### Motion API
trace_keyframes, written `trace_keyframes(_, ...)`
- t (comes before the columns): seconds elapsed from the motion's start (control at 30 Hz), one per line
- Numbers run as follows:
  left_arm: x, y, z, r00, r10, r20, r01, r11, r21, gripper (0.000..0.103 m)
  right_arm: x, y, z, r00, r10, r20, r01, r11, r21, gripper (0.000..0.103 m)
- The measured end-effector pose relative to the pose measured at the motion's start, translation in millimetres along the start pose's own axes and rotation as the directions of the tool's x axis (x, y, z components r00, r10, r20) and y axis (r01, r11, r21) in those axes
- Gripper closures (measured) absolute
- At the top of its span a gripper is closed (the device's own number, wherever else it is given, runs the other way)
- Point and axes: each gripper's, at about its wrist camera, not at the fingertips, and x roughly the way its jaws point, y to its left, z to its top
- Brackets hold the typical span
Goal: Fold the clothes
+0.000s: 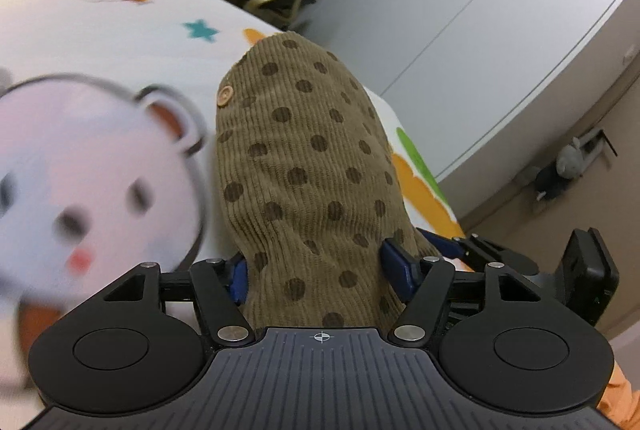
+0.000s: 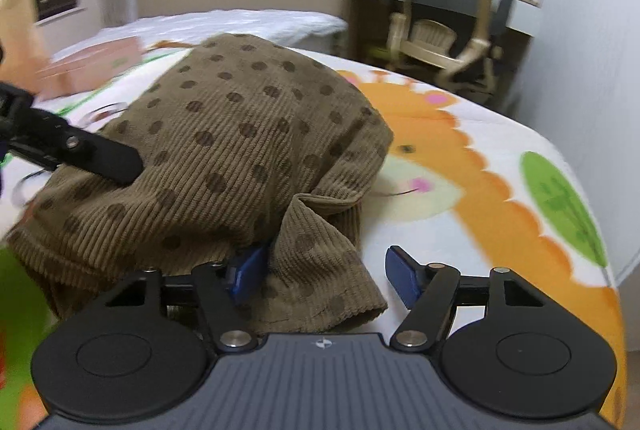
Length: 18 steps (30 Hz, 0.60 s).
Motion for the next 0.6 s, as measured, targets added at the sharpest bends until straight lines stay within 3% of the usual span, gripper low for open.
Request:
trace_keyframes(0.23,-36,-3,-25,0.995,0.086,0.058,-0.089,0.995,0.041,0.031,-41,22,-19,0.997,0.077,0.008,-0.077,0.997,0.001,0.035)
trace_keyframes(0.3,-41,-8,-27,0.99,0.117,0.076,-0.122,0.99,0.076,0.03,-57,22,-17,0.997,0.075,0.034,-0.075,0.997,-0.004,0.029)
trace_keyframes(0.43,-48,-15,-33,0.984,0.149,0.099,-0.161,0.979,0.126,0.029,-80,22,-2,0.989,0.056,0.137,-0.057,0.998,0.006,0.028)
trace_keyframes(0.6,-53,-20,-39,0.979,0.172,0.113,-0.188,0.971,0.149,0.026,-66,31,8,0.987,0.052,0.155,-0.051,0.999,-0.007,0.028)
